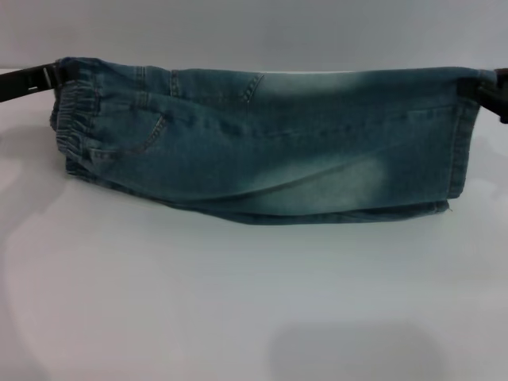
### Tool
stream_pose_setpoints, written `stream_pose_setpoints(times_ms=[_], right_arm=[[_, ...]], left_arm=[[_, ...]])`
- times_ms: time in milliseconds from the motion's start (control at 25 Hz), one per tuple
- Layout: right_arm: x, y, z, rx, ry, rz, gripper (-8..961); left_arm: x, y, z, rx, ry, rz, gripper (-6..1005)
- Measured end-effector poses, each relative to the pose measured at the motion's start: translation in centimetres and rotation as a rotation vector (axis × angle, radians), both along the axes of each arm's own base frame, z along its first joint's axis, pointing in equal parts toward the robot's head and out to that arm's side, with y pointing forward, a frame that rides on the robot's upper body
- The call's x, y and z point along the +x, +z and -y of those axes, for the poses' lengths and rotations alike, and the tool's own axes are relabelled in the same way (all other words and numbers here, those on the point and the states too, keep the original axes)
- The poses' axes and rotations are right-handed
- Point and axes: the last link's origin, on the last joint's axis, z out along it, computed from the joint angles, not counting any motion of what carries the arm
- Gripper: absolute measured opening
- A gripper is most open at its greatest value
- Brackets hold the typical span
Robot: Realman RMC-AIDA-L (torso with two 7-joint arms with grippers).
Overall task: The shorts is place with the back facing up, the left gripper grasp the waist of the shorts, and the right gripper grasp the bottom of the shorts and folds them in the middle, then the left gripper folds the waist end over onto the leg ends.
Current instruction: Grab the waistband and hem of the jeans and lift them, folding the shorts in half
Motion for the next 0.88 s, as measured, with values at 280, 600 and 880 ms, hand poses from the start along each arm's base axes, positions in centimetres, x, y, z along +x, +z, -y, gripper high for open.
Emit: stream_pose_setpoints(times_ms=[280,600,880], right_arm=[[0.3,-1.8,-0.9,0.003,-0.017,0.012,-1],[1.0,-2.8,-1.5,0.029,-0.05,0.037,-2],[1.4,-3.8,-2.4,0.061,-0.089,0.048,-2]], left_arm=[[0.8,-0.8,-0.9,-0.004,-0.008,-0.008,56],[0.8,-1.7,-1.3,-0.007,-0.004,-0.041,56],[1.0,-2.8,-1.7,-0.009,-0.006,-0.088,56]])
